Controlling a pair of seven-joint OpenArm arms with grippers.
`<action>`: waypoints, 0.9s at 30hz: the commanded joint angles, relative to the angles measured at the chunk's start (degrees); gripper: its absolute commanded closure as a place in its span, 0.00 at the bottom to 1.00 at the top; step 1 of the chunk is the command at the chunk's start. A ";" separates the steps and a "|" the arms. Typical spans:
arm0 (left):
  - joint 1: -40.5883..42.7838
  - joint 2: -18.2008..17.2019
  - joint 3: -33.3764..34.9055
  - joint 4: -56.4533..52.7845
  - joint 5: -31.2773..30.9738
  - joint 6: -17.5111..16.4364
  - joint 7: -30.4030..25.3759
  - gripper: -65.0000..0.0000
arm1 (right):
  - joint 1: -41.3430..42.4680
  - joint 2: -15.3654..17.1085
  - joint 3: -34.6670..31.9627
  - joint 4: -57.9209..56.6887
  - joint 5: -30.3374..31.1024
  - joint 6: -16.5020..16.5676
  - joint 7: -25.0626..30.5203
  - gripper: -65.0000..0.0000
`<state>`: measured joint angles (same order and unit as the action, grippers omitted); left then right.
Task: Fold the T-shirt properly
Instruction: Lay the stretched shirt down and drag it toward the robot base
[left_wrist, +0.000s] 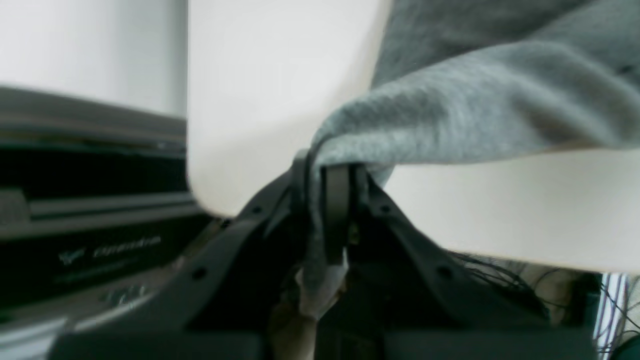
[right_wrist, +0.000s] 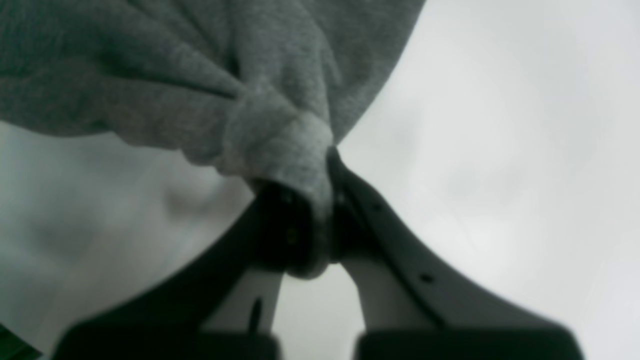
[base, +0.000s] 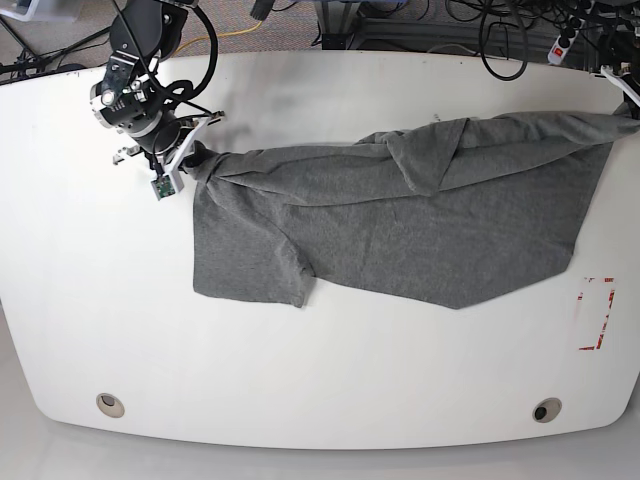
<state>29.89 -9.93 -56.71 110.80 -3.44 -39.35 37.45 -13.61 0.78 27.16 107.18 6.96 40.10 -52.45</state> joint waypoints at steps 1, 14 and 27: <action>0.31 -1.10 -1.18 0.71 0.06 -0.65 -1.89 1.00 | 0.11 0.67 1.72 0.38 0.47 -0.10 1.15 1.00; 0.40 -1.10 -0.92 0.71 0.15 -0.65 -1.98 0.95 | -3.41 0.67 4.71 3.99 7.50 -0.10 0.97 0.12; 0.40 -0.75 -0.83 0.89 -0.29 -0.65 -1.89 0.27 | -1.12 5.16 12.27 2.58 36.69 -0.10 -15.20 0.18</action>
<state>29.89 -9.82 -57.21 110.72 -3.33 -40.34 36.53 -15.84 4.71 38.54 109.65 38.37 39.68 -67.31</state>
